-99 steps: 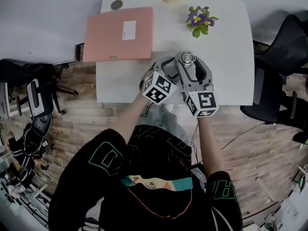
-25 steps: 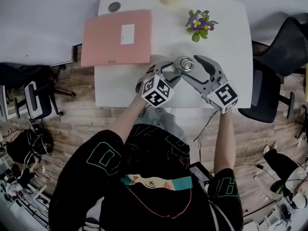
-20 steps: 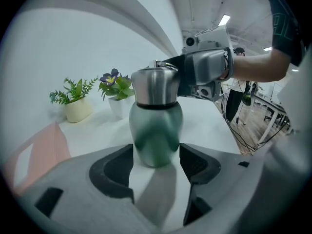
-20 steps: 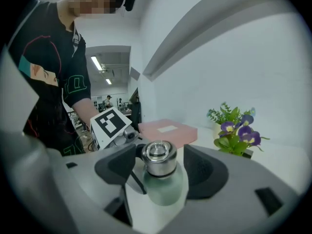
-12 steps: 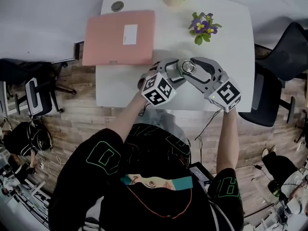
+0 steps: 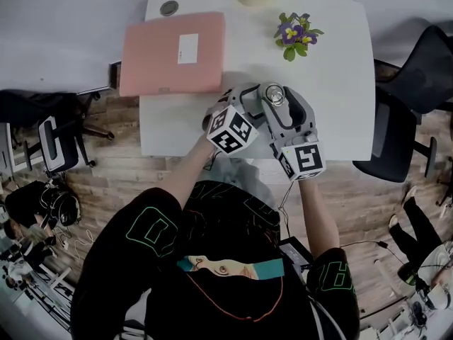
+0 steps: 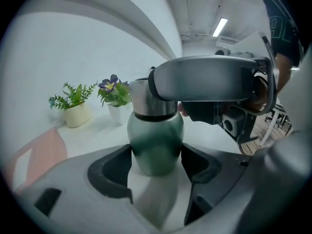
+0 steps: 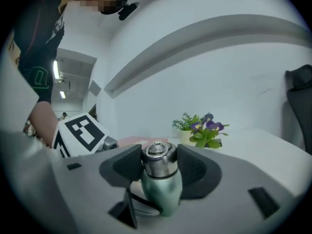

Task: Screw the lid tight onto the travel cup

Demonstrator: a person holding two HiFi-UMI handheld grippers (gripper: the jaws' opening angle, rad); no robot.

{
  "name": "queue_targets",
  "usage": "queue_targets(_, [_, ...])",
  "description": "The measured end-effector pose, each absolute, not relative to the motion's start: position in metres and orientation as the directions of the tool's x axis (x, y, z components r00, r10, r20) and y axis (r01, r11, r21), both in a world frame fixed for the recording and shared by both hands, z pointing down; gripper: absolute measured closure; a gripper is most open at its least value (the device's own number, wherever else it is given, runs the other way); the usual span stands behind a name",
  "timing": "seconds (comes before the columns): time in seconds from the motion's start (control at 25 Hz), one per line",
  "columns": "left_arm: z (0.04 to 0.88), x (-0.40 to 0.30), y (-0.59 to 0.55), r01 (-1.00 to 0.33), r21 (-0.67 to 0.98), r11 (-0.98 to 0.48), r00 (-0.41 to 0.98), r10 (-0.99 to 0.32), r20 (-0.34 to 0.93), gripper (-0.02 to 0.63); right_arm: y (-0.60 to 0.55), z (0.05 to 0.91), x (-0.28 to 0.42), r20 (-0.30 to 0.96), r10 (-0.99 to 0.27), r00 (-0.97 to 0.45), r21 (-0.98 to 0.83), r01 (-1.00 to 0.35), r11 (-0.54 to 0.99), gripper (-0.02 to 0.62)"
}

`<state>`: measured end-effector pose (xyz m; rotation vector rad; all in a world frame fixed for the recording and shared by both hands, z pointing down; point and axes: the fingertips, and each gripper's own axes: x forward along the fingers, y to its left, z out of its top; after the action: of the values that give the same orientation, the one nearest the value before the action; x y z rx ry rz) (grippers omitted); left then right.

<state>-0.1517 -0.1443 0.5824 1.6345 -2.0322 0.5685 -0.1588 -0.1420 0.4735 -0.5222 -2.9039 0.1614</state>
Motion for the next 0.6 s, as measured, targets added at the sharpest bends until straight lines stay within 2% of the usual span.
queue_targets(0.12, [0.5832,-0.1517,-0.1442,-0.977,-0.024,0.213,-0.186,-0.784,0.592,0.278,-0.1435,0.4733,-0.1592,0.103,0.248,-0.963,-0.155,0.231,0.96,0.376])
queue_targets(0.24, [0.5837,-0.152,-0.1441,-0.974,-0.02,0.225,-0.193,-0.784,0.59,0.278,-0.1435,0.4764,-0.1596,0.103,0.221,-0.97,-0.175,0.201,0.964,0.374])
queue_targets(0.36, [0.5846,-0.1519,-0.144,-0.973,-0.012,0.229,-0.191,-0.781,0.594,0.278,-0.1404,0.4815,-0.1589,0.149,0.313,-0.938,-0.208,0.28,0.937,0.363])
queue_targets(0.48, [0.585,-0.1516,-0.1448,-0.974,-0.002,0.226,-0.182,-0.78,0.598,0.278,-0.1355,0.4799,-0.1556,0.153,0.435,-0.888,-0.252,0.39,0.886,0.261])
queue_targets(0.6, [0.5852,-0.1517,-0.145,-0.974,0.005,0.228,-0.179,-0.779,0.601,0.278,-0.1341,0.4827,-0.1525,0.202,0.504,-0.84,-0.162,0.478,0.863,0.278])
